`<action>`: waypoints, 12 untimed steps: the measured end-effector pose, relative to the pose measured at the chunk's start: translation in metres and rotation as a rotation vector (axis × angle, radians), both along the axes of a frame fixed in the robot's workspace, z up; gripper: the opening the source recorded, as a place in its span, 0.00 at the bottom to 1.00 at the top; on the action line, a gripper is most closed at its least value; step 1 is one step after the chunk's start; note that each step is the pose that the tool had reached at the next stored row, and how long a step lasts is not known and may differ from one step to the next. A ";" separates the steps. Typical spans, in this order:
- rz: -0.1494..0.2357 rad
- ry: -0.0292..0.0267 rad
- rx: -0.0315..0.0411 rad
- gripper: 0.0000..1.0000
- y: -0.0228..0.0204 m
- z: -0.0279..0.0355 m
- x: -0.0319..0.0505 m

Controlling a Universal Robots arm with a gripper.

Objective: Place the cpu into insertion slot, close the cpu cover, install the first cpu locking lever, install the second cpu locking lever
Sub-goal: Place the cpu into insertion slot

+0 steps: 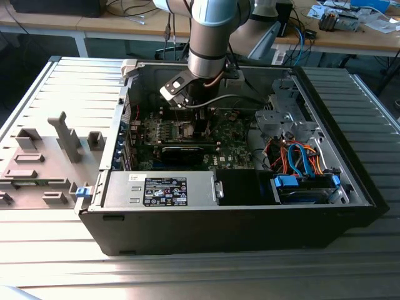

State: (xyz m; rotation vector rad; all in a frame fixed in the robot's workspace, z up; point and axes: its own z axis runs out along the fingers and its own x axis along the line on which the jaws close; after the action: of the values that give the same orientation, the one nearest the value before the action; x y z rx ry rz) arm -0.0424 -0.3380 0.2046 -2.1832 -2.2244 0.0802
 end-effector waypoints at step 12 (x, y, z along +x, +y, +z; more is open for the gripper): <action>0.000 -0.0065 -0.0106 0.54 0.0030 0.0033 -0.0039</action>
State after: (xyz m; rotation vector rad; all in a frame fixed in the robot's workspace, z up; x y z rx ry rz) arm -0.0462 -0.3350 0.2079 -2.1920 -2.2325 0.0851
